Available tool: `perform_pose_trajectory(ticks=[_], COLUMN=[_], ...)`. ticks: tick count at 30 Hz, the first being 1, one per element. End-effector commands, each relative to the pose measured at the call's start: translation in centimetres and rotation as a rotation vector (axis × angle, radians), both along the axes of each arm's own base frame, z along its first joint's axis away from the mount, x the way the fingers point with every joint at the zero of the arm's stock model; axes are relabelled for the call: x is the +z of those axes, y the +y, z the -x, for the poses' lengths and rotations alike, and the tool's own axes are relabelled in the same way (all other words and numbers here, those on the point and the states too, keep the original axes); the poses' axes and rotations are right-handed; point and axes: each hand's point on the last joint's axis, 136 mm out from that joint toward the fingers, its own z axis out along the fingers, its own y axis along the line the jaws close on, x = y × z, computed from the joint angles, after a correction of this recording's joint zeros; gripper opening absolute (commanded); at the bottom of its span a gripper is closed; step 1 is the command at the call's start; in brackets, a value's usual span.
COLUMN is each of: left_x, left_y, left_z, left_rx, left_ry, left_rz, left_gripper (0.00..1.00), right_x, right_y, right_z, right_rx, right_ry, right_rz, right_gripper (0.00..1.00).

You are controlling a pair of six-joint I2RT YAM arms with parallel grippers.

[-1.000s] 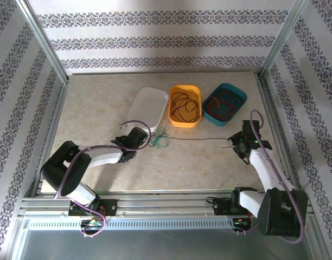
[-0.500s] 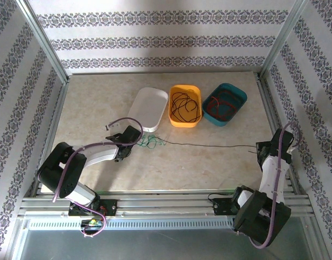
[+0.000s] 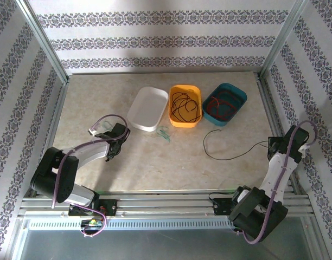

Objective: Untangle the cables

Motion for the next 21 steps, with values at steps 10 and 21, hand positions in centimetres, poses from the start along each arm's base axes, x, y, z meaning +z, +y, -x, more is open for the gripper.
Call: perform_pose_trajectory(ticks=[10, 21], left_x=[1.0, 1.1], left_y=[-5.4, -5.7], left_z=[-4.0, -4.1], left_rx=[-0.270, -0.274], left_ry=[-0.083, -0.063], left_rz=[0.097, 0.080], left_gripper=[0.00, 0.00], right_x=[21.4, 38.7], right_y=[20.8, 27.7], right_z=[-8.4, -10.8], right_rx=[0.958, 1.077], right_ry=[-0.650, -0.989], right_rz=[0.401, 0.624], right_gripper=[0.00, 0.00])
